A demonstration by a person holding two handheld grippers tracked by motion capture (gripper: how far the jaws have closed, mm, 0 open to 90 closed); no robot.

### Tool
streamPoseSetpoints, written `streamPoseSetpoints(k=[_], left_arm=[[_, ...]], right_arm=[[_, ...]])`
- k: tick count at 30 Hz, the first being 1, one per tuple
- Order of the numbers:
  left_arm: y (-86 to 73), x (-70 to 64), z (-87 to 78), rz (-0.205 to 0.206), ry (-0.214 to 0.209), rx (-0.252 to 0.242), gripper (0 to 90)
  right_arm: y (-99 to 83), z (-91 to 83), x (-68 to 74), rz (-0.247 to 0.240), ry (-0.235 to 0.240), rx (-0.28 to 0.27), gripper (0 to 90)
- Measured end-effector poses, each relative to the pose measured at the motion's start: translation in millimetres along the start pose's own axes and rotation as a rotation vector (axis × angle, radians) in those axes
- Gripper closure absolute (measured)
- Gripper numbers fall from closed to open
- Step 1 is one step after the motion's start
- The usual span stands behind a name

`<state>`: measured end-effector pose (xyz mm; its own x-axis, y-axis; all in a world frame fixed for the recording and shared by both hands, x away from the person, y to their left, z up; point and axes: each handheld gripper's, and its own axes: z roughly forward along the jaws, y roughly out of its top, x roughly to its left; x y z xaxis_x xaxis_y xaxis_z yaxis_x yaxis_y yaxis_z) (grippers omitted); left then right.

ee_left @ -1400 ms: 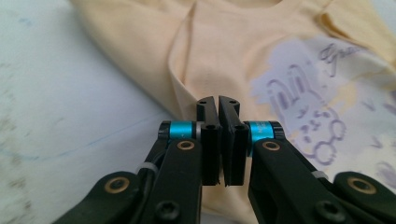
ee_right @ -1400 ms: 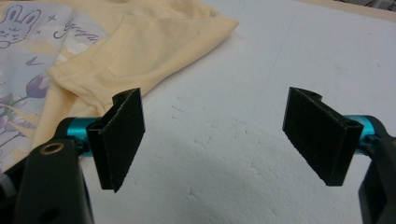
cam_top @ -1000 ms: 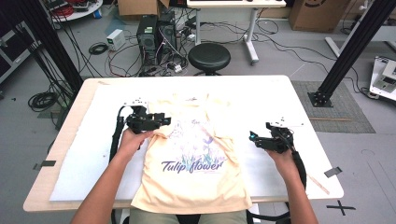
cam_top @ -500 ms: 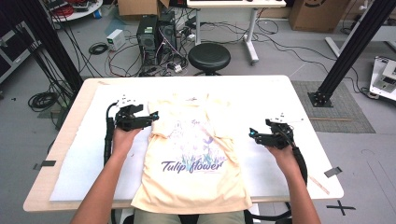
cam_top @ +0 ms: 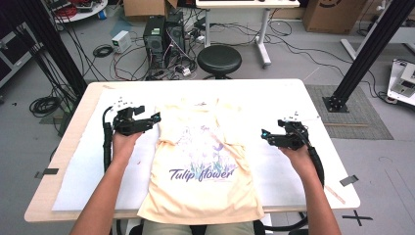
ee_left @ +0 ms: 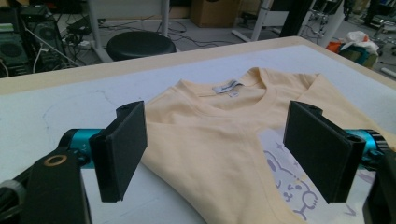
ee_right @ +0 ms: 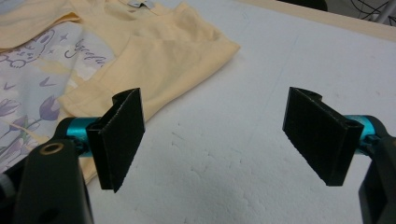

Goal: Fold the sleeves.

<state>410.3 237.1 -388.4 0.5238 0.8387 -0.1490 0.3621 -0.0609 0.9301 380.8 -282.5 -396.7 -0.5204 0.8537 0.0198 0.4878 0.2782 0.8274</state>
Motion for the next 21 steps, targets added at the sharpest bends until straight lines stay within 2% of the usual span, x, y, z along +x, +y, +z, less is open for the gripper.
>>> streamPoseSetpoints(k=[8,10,14,21], left_arm=[[3.6,6.0,1.8,-0.018,-0.013,-0.001,21.7],[3.0,6.0,1.6,-0.019,-0.019,0.01,21.7],[3.6,6.8,0.7,-0.019,-0.01,-0.006,21.7],[2.3,8.8,4.0,-0.014,0.002,0.0,21.7]], right_arm=[[8.4,2.0,0.6,-0.019,-0.006,0.004,21.2],[8.7,1.7,3.5,-0.008,-0.008,0.005,21.2],[7.5,0.6,5.0,-0.017,-0.009,-0.002,21.2],[9.5,1.0,3.0,-0.015,-0.007,-0.003,21.2]])
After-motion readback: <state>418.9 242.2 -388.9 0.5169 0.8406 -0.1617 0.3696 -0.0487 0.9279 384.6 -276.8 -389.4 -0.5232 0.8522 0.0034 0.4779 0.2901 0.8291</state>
